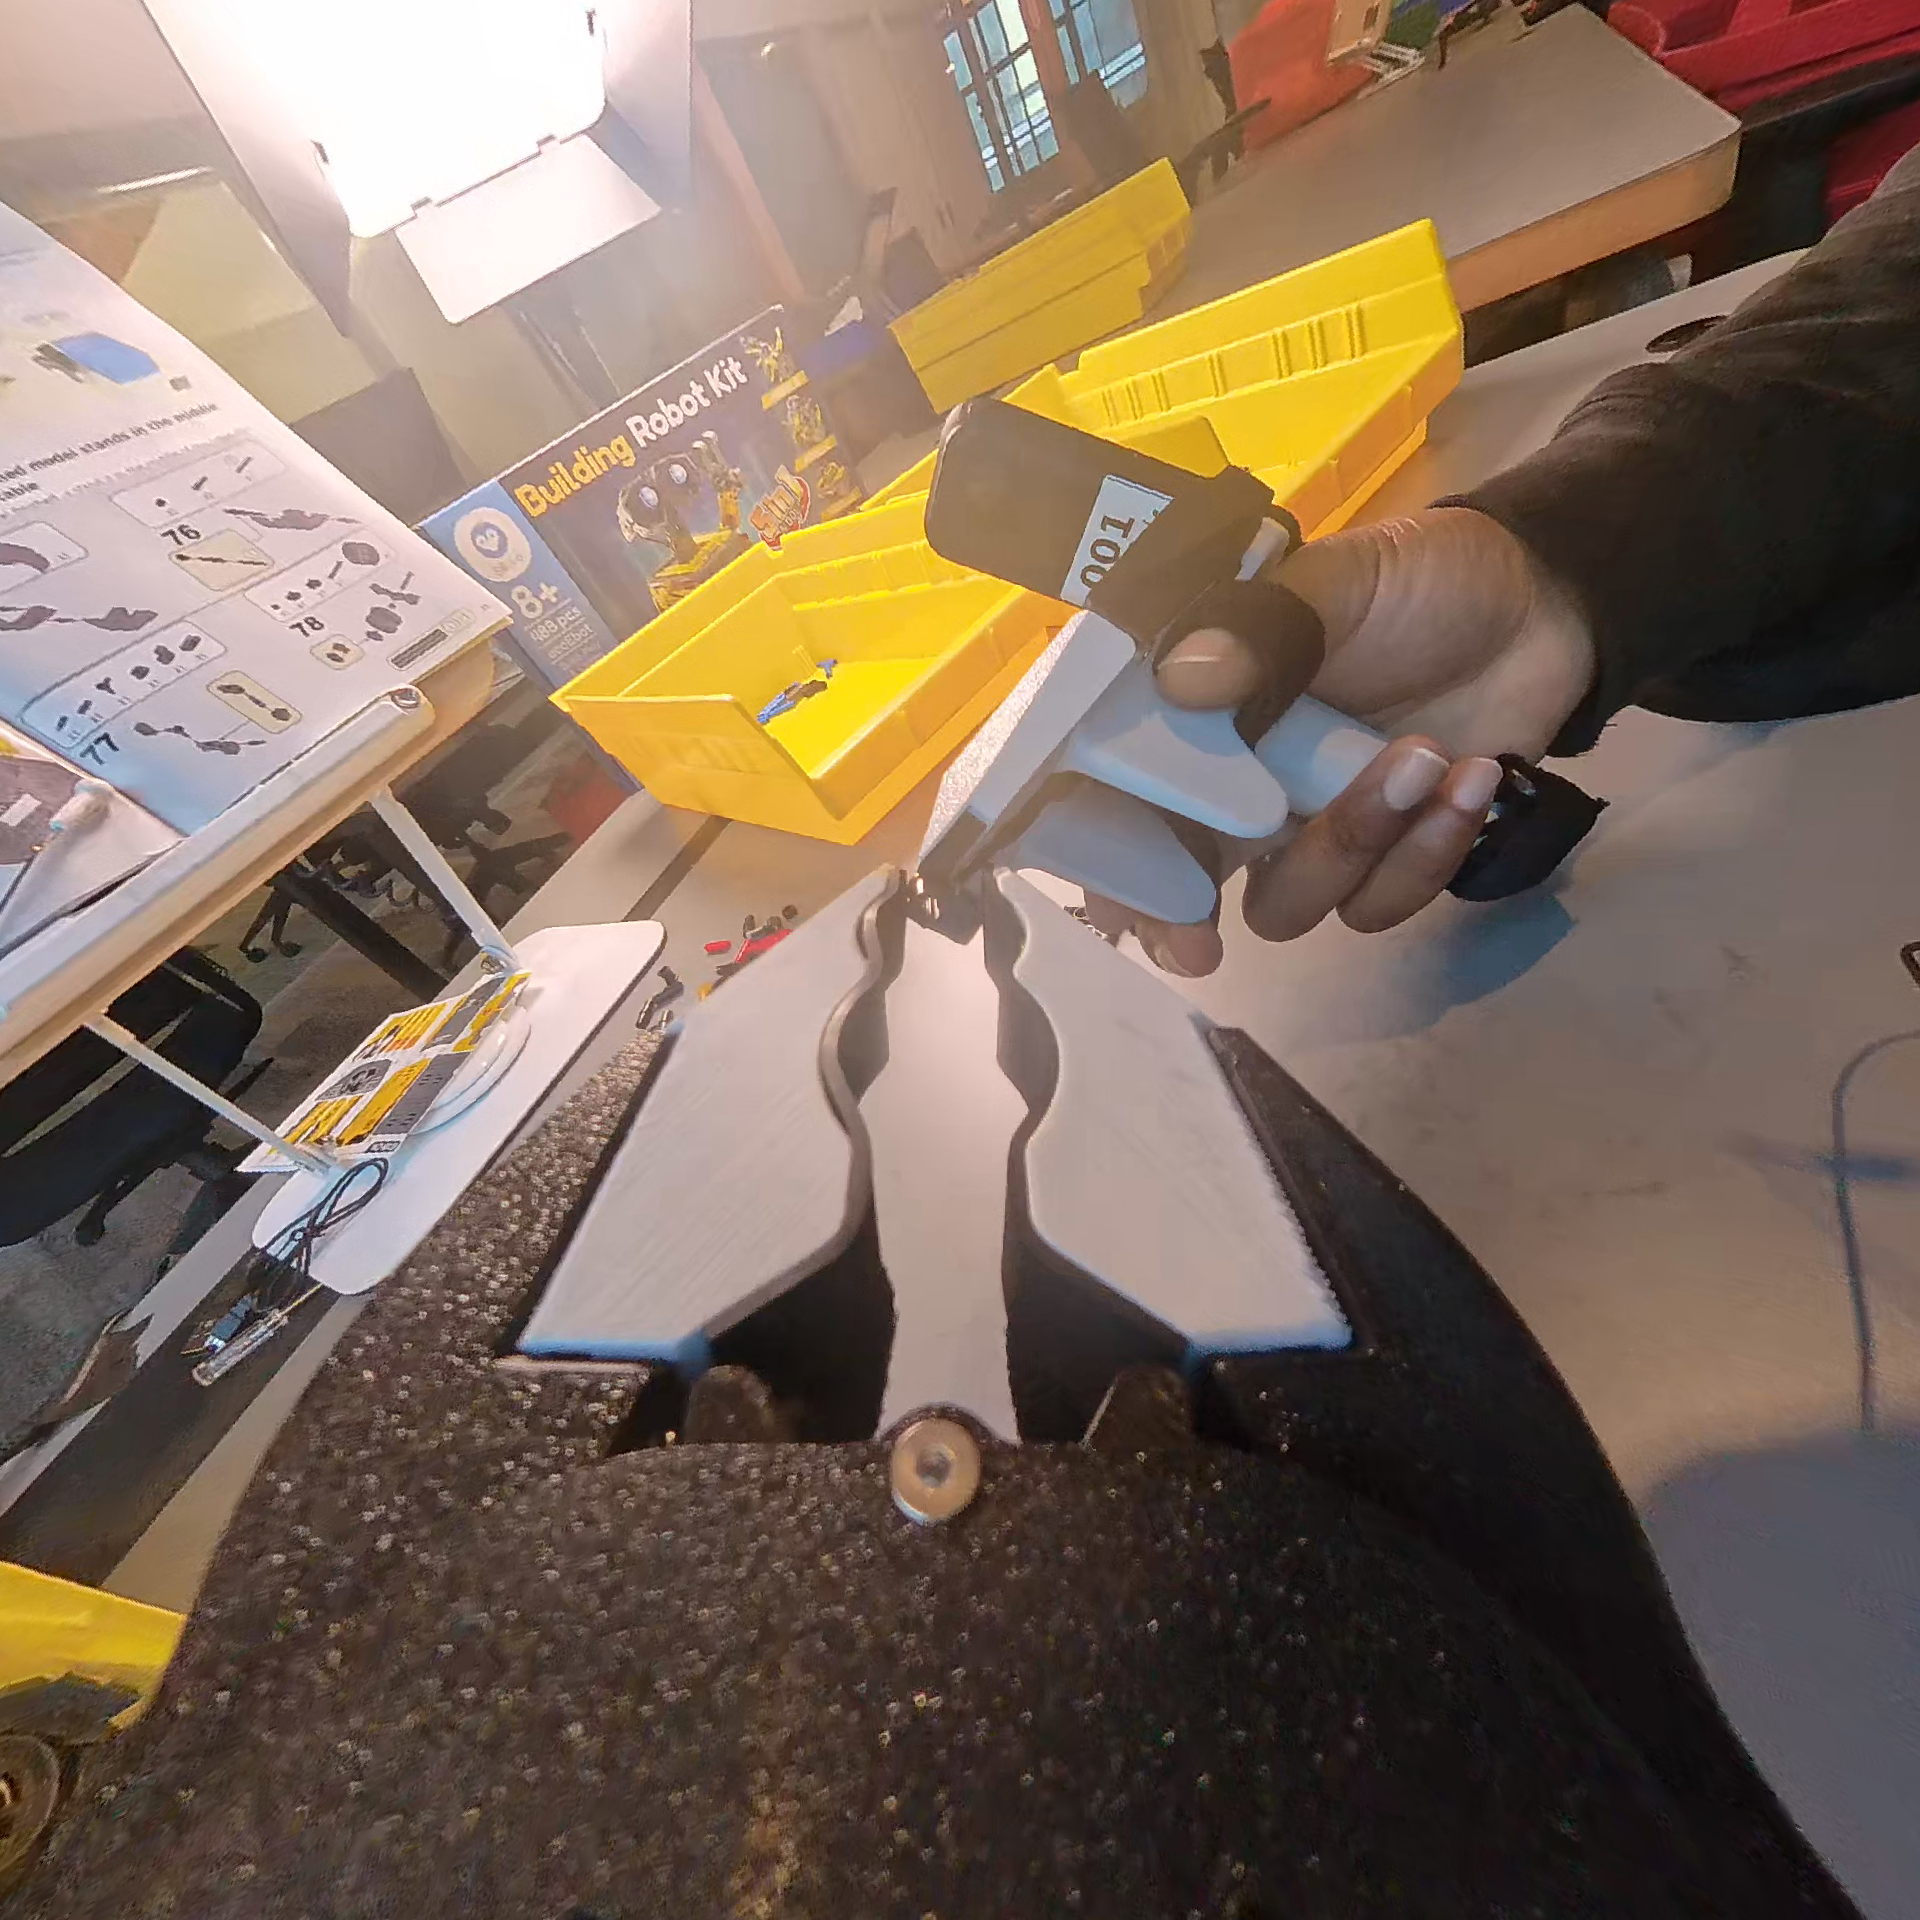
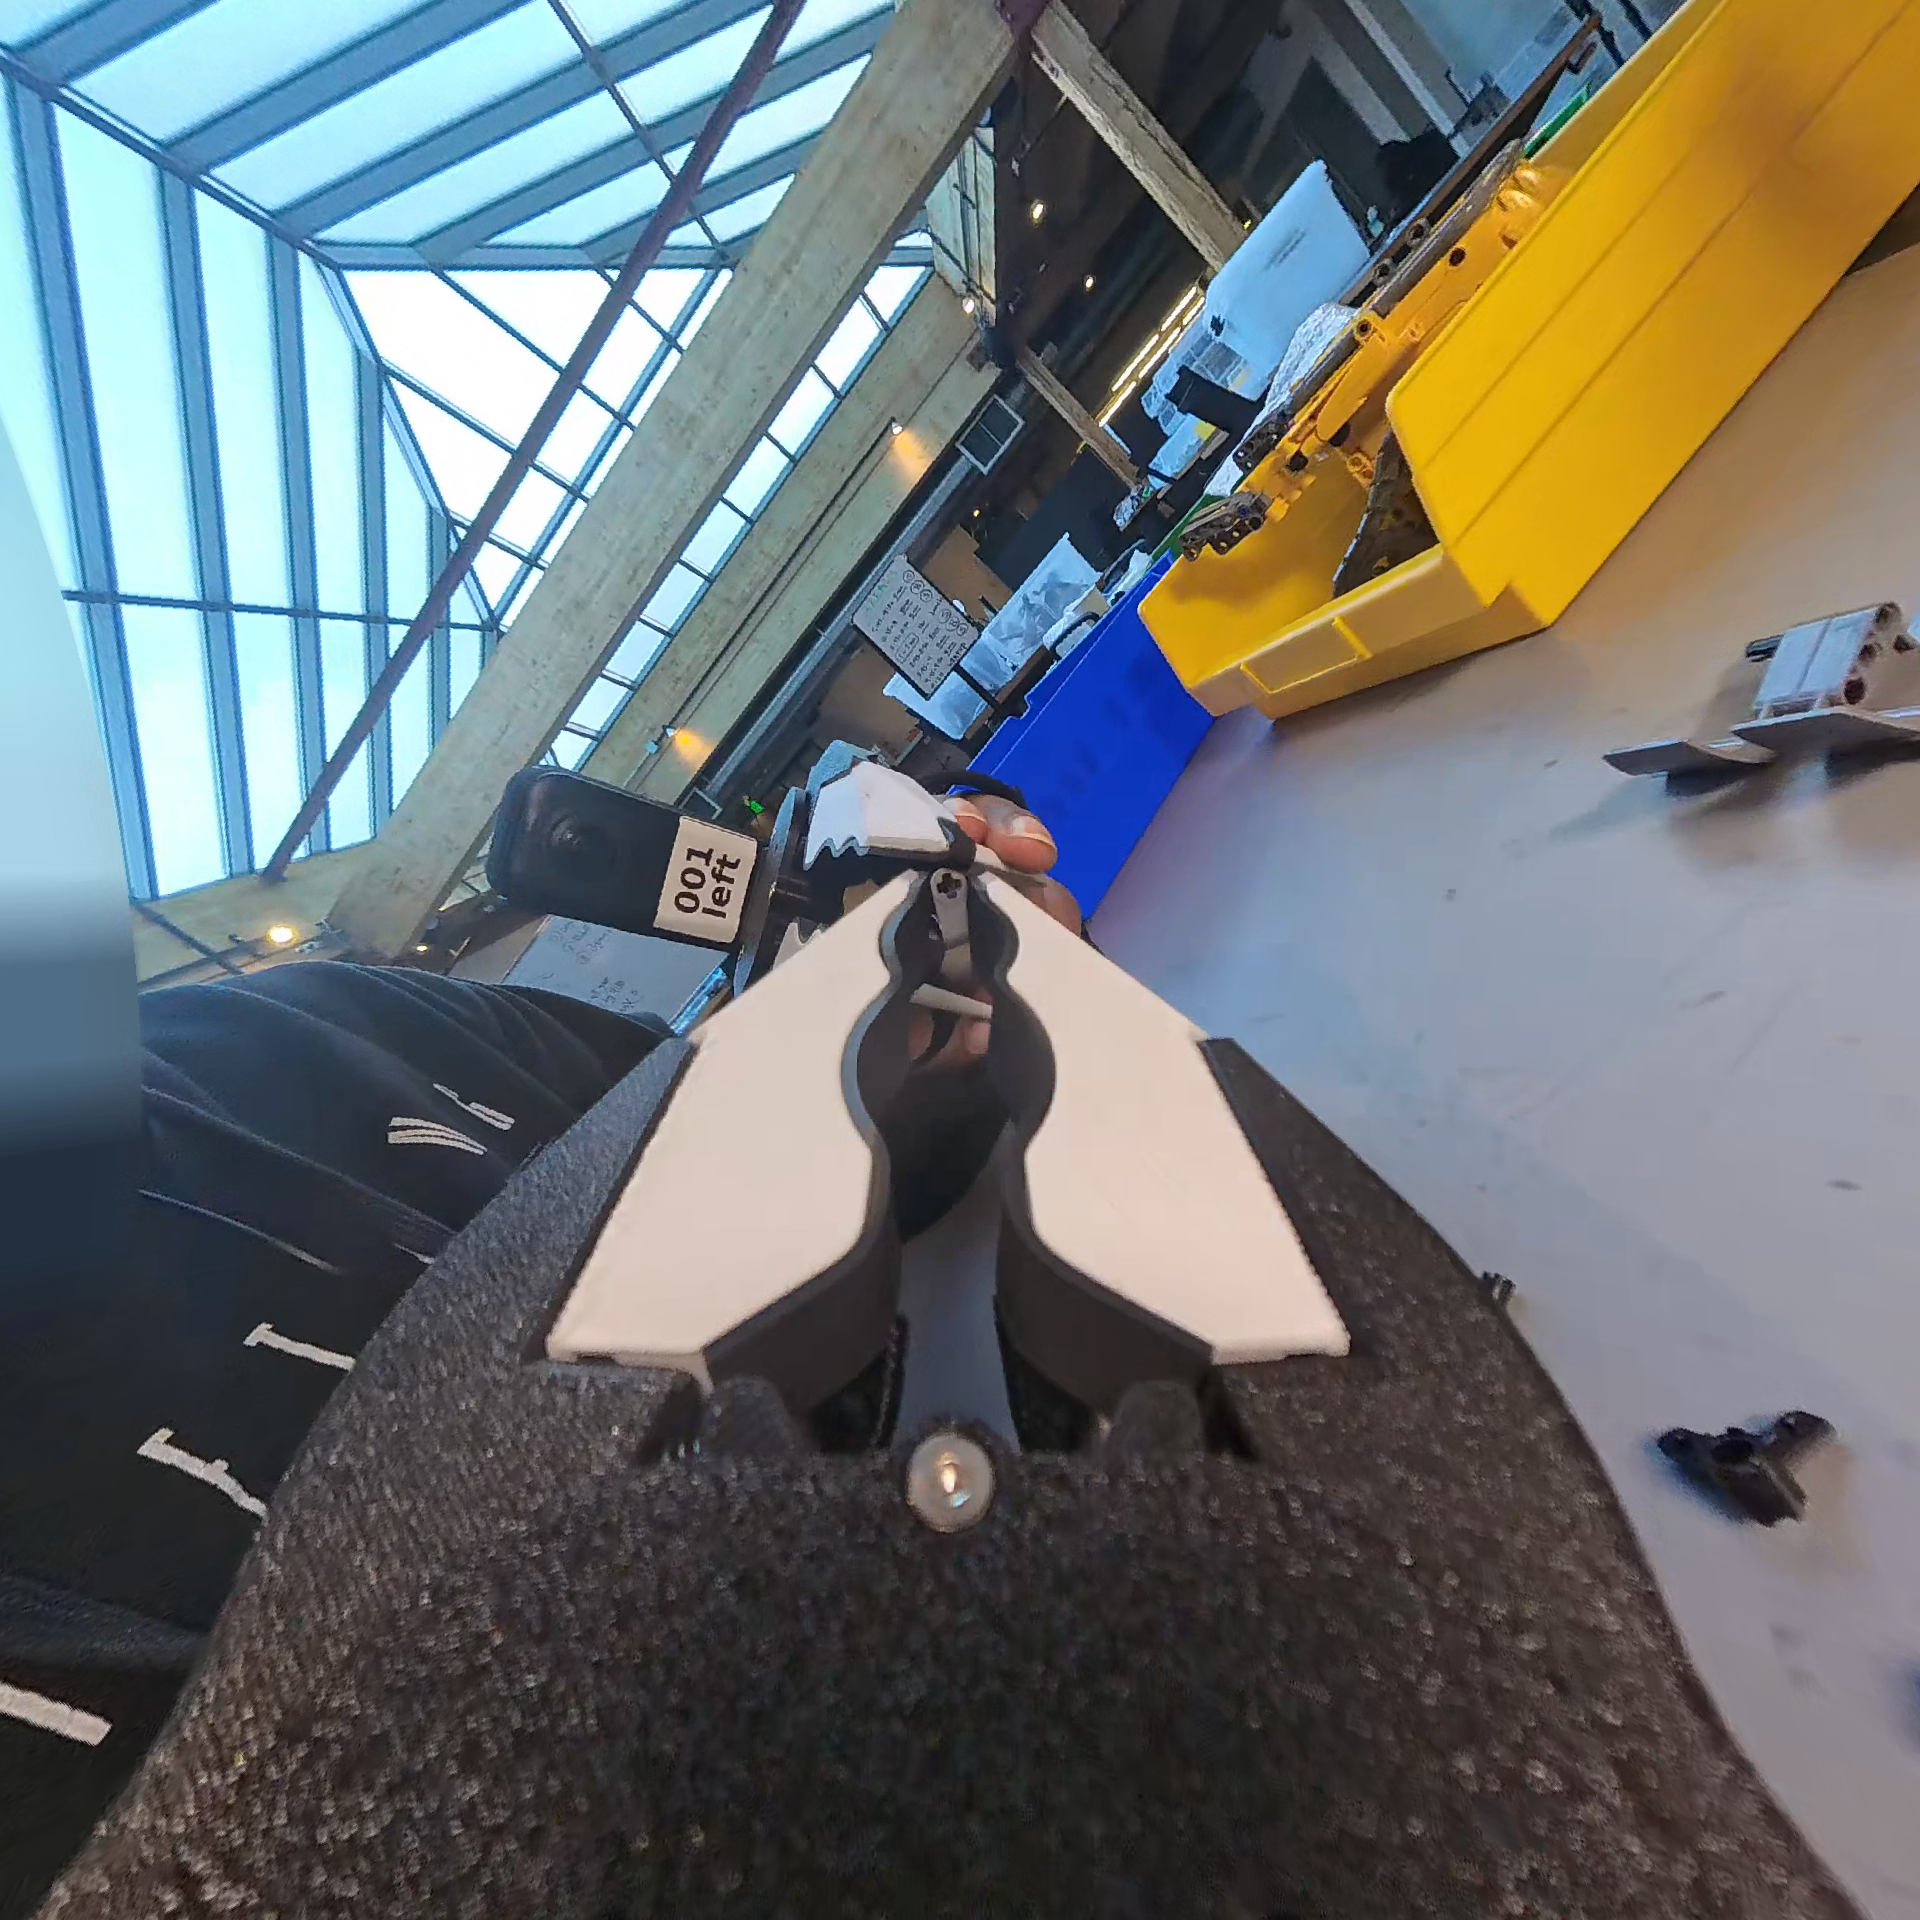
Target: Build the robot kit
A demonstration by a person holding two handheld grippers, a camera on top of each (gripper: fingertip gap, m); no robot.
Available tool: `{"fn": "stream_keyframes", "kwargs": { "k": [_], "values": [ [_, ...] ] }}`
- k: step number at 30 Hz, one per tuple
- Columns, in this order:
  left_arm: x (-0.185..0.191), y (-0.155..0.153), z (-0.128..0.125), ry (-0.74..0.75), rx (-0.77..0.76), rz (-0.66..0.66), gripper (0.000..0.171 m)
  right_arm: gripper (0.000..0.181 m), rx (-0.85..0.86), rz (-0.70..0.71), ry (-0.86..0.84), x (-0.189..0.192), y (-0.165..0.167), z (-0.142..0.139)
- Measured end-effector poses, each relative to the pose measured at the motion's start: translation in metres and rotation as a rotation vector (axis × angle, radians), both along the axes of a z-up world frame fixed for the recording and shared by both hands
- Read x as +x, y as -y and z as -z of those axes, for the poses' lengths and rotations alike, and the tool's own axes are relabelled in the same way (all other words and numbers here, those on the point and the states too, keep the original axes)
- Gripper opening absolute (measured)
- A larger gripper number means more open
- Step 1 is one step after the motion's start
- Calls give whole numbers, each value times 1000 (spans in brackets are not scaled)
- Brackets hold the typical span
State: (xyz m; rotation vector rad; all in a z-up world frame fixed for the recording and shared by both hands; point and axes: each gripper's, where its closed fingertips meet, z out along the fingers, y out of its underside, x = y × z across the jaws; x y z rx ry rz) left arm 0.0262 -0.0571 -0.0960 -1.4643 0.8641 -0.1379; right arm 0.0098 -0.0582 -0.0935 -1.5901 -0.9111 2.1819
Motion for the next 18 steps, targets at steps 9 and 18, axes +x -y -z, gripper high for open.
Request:
{"fn": "stream_keyframes", "kwargs": {
  "k": [9, 18],
  "values": [
    [2, 6, -5, 124, -63, 79, 10, 7, 21, -42, -23, 3, 6, -3],
    [7, 15, -15, 310, -152, 201, 8, 8, -14, -105, -83, 7, 13, -12]
  ]
}}
